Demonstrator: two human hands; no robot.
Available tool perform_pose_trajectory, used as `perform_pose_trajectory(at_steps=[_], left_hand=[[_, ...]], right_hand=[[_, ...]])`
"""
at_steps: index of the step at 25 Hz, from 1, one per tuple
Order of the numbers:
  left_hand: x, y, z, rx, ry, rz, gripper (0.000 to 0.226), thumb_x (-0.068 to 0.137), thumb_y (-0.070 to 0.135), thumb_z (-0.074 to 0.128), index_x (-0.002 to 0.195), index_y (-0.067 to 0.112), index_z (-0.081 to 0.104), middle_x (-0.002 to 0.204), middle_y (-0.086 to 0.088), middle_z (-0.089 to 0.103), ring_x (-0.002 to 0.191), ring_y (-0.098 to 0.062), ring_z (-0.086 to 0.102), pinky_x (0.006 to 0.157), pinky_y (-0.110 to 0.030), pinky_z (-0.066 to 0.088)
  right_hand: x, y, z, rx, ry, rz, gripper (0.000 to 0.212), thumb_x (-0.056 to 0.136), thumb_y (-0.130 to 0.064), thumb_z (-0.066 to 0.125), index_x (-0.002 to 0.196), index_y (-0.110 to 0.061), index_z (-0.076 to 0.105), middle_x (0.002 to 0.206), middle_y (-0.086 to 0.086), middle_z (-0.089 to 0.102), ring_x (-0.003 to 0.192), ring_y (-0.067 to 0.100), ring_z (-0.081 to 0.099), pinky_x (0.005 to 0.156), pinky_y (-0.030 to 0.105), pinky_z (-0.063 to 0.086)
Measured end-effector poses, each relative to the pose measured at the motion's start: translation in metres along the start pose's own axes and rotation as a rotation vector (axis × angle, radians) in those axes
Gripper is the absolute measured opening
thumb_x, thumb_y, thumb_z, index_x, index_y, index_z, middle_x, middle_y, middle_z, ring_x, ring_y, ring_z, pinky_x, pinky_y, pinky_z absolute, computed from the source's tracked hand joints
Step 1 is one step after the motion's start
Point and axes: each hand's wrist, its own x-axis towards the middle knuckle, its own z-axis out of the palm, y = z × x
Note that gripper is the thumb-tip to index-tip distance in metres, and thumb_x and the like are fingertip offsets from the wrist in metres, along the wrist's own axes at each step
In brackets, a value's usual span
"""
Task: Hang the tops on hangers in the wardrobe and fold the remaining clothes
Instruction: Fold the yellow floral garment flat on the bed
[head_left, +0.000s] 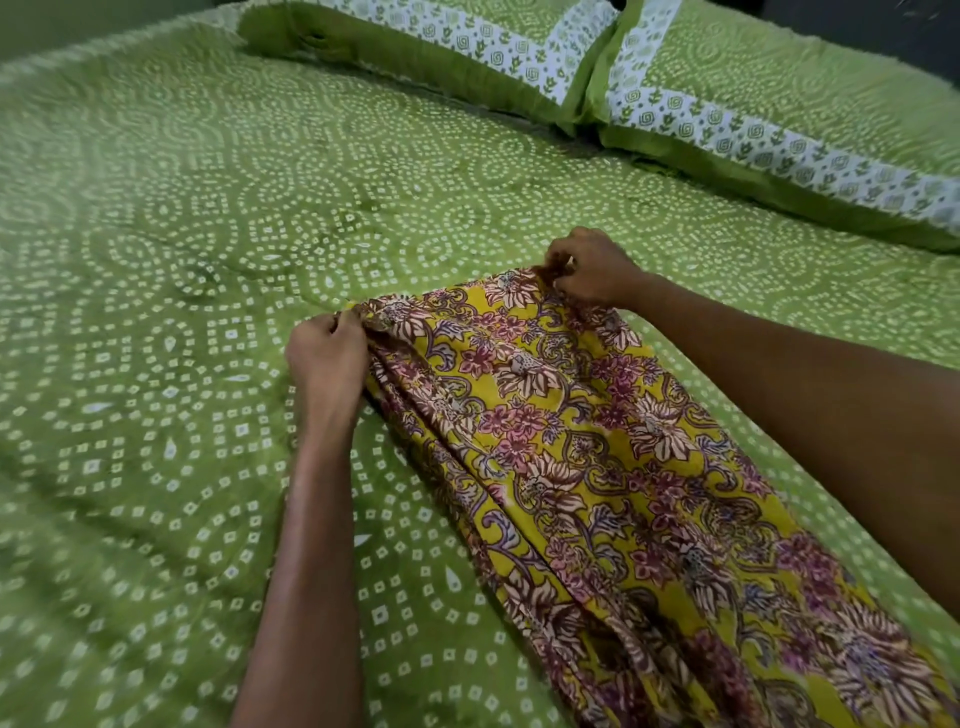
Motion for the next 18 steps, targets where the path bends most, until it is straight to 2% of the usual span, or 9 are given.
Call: perform_pose_trajectory(at_steps=[3, 5, 7, 9, 10, 11, 13, 16, 18], left_hand=[[0.002, 0.0, 0.001, -0.007, 0.07, -0.003, 0.038, 0.094, 0.011, 0.039, 0.057, 0.018, 0.033, 0.058, 0.004, 0.03, 0.05, -0.009, 0.024, 0.036, -0.014, 0.02], [0.002, 0.002, 0.001, -0.034, 0.088, -0.007, 0.038, 0.094, 0.011, 0.038, 0.057, 0.018, 0.032, 0.059, 0.004, 0.03, 0.052, -0.009, 0.024, 0.038, -0.016, 0.02], [0.002, 0.005, 0.001, -0.15, 0.083, -0.011, 0.036, 0.092, 0.013, 0.039, 0.057, 0.02, 0.034, 0.059, 0.004, 0.031, 0.053, -0.009, 0.026, 0.041, -0.019, 0.023], [0.005, 0.006, 0.001, -0.367, 0.061, -0.063, 0.033, 0.09, 0.016, 0.041, 0.058, 0.022, 0.037, 0.06, 0.003, 0.035, 0.054, -0.01, 0.031, 0.047, -0.023, 0.027], [0.006, 0.006, 0.004, -0.476, 0.026, -0.106, 0.032, 0.091, 0.016, 0.04, 0.06, 0.022, 0.039, 0.061, 0.002, 0.036, 0.054, -0.01, 0.033, 0.048, -0.024, 0.029], [0.005, 0.007, 0.006, -0.53, -0.02, -0.14, 0.031, 0.093, 0.015, 0.039, 0.062, 0.02, 0.041, 0.061, 0.001, 0.037, 0.054, -0.01, 0.035, 0.047, -0.024, 0.03], [-0.001, 0.009, 0.012, -0.457, -0.095, -0.169, 0.032, 0.096, 0.012, 0.036, 0.065, 0.016, 0.044, 0.063, 0.001, 0.038, 0.054, -0.009, 0.036, 0.044, -0.02, 0.031], [-0.004, 0.005, 0.016, -0.352, -0.154, -0.149, 0.03, 0.099, 0.024, 0.04, 0.072, 0.015, 0.051, 0.071, -0.002, 0.049, 0.053, -0.008, 0.036, 0.042, -0.016, 0.032], [0.002, 0.0, 0.017, -0.304, -0.193, -0.085, 0.023, 0.09, 0.034, 0.058, 0.082, 0.012, 0.06, 0.083, -0.007, 0.061, 0.062, -0.013, 0.05, 0.055, -0.022, 0.043]], right_hand=[[-0.003, 0.005, 0.002, 0.109, 0.091, 0.025, 0.014, 0.083, -0.015, 0.067, 0.095, -0.008, 0.066, 0.105, 0.013, 0.052, 0.097, 0.022, 0.048, 0.078, 0.026, 0.038], [-0.003, 0.006, -0.002, 0.183, 0.125, 0.042, 0.011, 0.084, -0.01, 0.066, 0.09, -0.002, 0.068, 0.098, 0.015, 0.063, 0.088, 0.015, 0.055, 0.068, 0.019, 0.038], [0.0, 0.007, -0.01, 0.266, 0.161, 0.113, 0.012, 0.084, -0.004, 0.064, 0.089, 0.005, 0.07, 0.081, 0.012, 0.067, 0.067, -0.002, 0.057, 0.058, 0.011, 0.039], [0.004, 0.012, -0.021, 0.328, 0.253, 0.229, 0.014, 0.083, -0.001, 0.063, 0.089, 0.01, 0.07, 0.072, 0.01, 0.064, 0.05, -0.006, 0.052, 0.056, 0.015, 0.044], [0.007, 0.014, -0.027, 0.314, 0.316, 0.266, 0.015, 0.083, 0.0, 0.061, 0.089, 0.012, 0.069, 0.076, 0.014, 0.066, 0.055, 0.0, 0.055, 0.062, 0.023, 0.048], [0.008, 0.015, -0.031, 0.263, 0.371, 0.279, 0.017, 0.083, 0.001, 0.058, 0.089, 0.012, 0.068, 0.084, 0.02, 0.067, 0.067, 0.012, 0.061, 0.069, 0.029, 0.048], [0.008, 0.015, -0.034, 0.116, 0.363, 0.284, 0.021, 0.085, 0.0, 0.052, 0.097, 0.01, 0.066, 0.101, 0.025, 0.065, 0.093, 0.03, 0.062, 0.079, 0.033, 0.046], [-0.005, 0.004, -0.026, -0.01, 0.264, 0.309, 0.03, 0.088, -0.007, 0.054, 0.117, 0.001, 0.055, 0.123, 0.021, 0.053, 0.115, 0.033, 0.05, 0.089, 0.035, 0.041], [-0.026, -0.015, -0.023, 0.191, 0.331, 0.279, 0.027, 0.084, -0.012, 0.062, 0.11, -0.006, 0.057, 0.117, 0.015, 0.056, 0.107, 0.028, 0.053, 0.082, 0.029, 0.042]])
